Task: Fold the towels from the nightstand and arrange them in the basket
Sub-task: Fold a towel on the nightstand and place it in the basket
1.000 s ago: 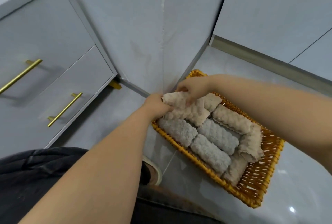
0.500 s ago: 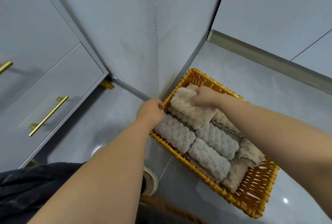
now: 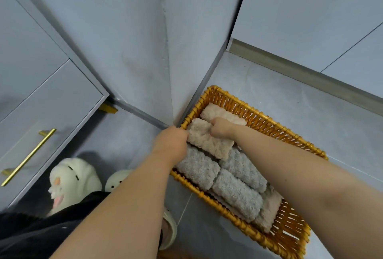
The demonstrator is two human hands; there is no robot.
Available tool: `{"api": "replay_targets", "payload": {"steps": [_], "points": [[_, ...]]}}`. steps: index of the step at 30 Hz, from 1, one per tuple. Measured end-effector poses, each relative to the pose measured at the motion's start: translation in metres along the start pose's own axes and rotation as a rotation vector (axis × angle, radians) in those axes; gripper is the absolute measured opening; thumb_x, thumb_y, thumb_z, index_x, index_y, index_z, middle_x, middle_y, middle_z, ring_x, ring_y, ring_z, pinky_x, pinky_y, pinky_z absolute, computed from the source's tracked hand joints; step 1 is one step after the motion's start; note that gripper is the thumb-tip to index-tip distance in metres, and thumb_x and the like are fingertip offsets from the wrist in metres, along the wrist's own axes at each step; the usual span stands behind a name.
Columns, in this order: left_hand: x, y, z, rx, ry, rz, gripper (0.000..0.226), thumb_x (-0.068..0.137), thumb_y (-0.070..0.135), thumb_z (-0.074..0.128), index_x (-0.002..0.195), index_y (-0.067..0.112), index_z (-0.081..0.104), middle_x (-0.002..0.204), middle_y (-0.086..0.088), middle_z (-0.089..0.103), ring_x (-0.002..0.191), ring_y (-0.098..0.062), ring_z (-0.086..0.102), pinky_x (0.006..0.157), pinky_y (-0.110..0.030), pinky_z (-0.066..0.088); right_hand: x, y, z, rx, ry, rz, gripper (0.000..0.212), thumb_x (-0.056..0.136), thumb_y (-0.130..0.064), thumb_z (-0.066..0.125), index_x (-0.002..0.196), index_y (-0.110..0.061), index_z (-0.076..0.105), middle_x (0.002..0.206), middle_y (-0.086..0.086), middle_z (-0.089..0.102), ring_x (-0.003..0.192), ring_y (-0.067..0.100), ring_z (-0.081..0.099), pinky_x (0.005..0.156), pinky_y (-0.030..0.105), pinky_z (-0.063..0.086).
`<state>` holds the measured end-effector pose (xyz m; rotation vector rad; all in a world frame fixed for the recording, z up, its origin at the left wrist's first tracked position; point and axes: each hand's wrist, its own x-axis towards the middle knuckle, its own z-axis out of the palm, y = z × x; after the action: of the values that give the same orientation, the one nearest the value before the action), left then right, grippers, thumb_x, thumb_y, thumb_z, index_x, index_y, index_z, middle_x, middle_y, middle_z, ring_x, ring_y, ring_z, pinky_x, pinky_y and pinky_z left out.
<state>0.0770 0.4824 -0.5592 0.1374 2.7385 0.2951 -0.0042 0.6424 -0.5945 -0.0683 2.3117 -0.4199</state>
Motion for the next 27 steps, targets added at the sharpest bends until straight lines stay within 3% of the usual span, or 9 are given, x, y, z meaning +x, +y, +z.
{"api": "replay_targets", "payload": {"steps": [3, 8, 10, 12, 15, 19, 21, 23, 27], "points": [[0.005, 0.001, 0.002, 0.036, -0.044, 0.044, 0.035, 0.089, 0.001, 0.041, 0.112, 0.011, 0.065, 0.1, -0.009, 0.062, 0.089, -0.025, 0.059, 0.068, -0.032, 0.048, 0.003, 0.002, 0.005, -0.025, 0.126, -0.007, 0.021, 0.088, -0.005, 0.049, 0.105, -0.003, 0.061, 0.105, 0.014, 0.063, 0.102, 0.03, 0.059, 0.071, 0.029, 0.041], [0.013, 0.011, -0.005, 0.07, -0.09, 0.098, 0.02, 0.088, 0.0, 0.043, 0.094, 0.004, 0.062, 0.095, -0.008, 0.059, 0.087, -0.026, 0.058, 0.064, -0.03, 0.042, 0.002, 0.003, 0.026, -0.021, 0.414, -0.024, 0.018, 0.085, -0.005, 0.051, 0.102, -0.008, 0.052, 0.102, 0.011, 0.056, 0.093, 0.028, 0.054, 0.072, 0.035, 0.045], [0.014, 0.017, -0.009, 0.065, -0.076, 0.109, 0.018, 0.089, 0.002, 0.045, 0.095, 0.004, 0.061, 0.091, -0.007, 0.056, 0.092, -0.026, 0.058, 0.065, -0.03, 0.041, -0.001, 0.006, 0.034, -0.099, 0.626, -0.166, 0.018, 0.077, 0.002, 0.057, 0.094, -0.005, 0.054, 0.095, 0.01, 0.052, 0.088, 0.028, 0.05, 0.069, 0.038, 0.046], [0.015, 0.017, -0.007, 0.043, -0.077, 0.126, 0.019, 0.089, 0.004, 0.046, 0.102, 0.005, 0.06, 0.103, -0.008, 0.059, 0.097, -0.026, 0.057, 0.069, -0.031, 0.043, -0.002, 0.015, 0.042, -0.252, 0.721, -0.307, 0.019, 0.067, 0.004, 0.064, 0.083, -0.004, 0.059, 0.086, 0.013, 0.056, 0.079, 0.031, 0.052, 0.063, 0.038, 0.046], [0.017, 0.009, 0.008, 0.085, -0.142, 0.239, 0.036, 0.091, 0.009, 0.047, 0.127, 0.008, 0.047, 0.131, -0.01, 0.047, 0.116, -0.025, 0.047, 0.091, -0.033, 0.045, -0.006, 0.028, 0.051, -0.375, 0.661, -0.354, 0.024, 0.077, -0.01, 0.05, 0.093, -0.003, 0.066, 0.095, 0.013, 0.064, 0.086, 0.033, 0.059, 0.07, 0.038, 0.048], [0.02, 0.019, 0.02, 0.29, -0.196, 0.241, 0.066, 0.095, 0.017, 0.04, 0.15, 0.0, 0.008, 0.157, -0.016, 0.011, 0.142, -0.028, 0.019, 0.114, -0.037, 0.027, -0.014, 0.036, 0.063, -0.438, 0.541, -0.292, 0.05, 0.09, -0.027, 0.033, 0.119, 0.0, 0.062, 0.124, 0.017, 0.061, 0.114, 0.034, 0.057, 0.097, 0.044, 0.046], [0.022, 0.025, 0.024, 0.361, -0.227, 0.202, 0.065, 0.098, 0.021, 0.032, 0.15, -0.001, -0.001, 0.158, -0.017, 0.005, 0.145, -0.028, 0.014, 0.115, -0.037, 0.022, -0.018, 0.037, 0.072, -0.442, 0.433, -0.244, 0.058, 0.097, -0.033, 0.022, 0.142, -0.001, 0.039, 0.15, 0.016, 0.035, 0.14, 0.031, 0.033, 0.115, 0.043, 0.018], [0.022, 0.024, 0.028, 0.417, -0.254, 0.195, 0.064, 0.099, 0.023, 0.029, 0.15, -0.001, -0.003, 0.158, -0.018, 0.003, 0.145, -0.028, 0.011, 0.115, -0.037, 0.018, -0.018, 0.04, 0.081, -0.474, 0.332, -0.211, 0.057, 0.102, -0.035, 0.016, 0.151, -0.006, 0.008, 0.159, 0.009, -0.001, 0.148, 0.025, -0.001, 0.116, 0.037, -0.007], [0.02, 0.024, 0.031, 0.454, -0.279, 0.2, 0.065, 0.099, 0.024, 0.029, 0.15, 0.0, -0.003, 0.159, -0.016, 0.001, 0.146, -0.027, 0.006, 0.116, -0.037, 0.014, -0.015, 0.04, 0.083, -0.462, 0.246, -0.189, 0.058, 0.103, -0.034, 0.017, 0.151, -0.009, -0.005, 0.159, 0.007, -0.013, 0.147, 0.019, -0.013, 0.117, 0.037, -0.007]]}}
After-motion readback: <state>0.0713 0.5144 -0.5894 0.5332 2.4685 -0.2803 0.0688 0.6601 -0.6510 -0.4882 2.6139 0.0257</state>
